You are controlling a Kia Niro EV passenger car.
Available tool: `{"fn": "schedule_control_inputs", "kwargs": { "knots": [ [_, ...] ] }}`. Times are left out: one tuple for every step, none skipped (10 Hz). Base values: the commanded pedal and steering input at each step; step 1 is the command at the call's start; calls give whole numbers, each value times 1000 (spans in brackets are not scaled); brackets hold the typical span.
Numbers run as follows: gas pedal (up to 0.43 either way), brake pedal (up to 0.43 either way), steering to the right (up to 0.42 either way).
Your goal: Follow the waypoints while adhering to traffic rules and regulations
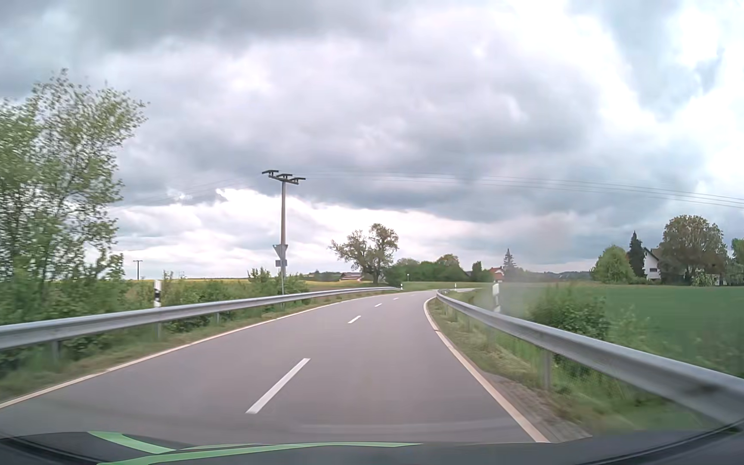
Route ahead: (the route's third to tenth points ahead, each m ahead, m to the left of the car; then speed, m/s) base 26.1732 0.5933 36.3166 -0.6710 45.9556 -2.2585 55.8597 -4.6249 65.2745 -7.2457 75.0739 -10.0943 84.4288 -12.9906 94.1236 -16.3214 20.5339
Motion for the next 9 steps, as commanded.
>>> {"fn": "schedule_control_inputs", "kwargs": {
  "knots": [
    [421, 0, 23],
    [421, 0, 23],
    [421, 0, 23],
    [421, 0, 22],
    [409, 0, 22],
    [409, 0, 22],
    [390, 0, 22],
    [378, 0, 22],
    [378, 0, 22]
  ]
}}
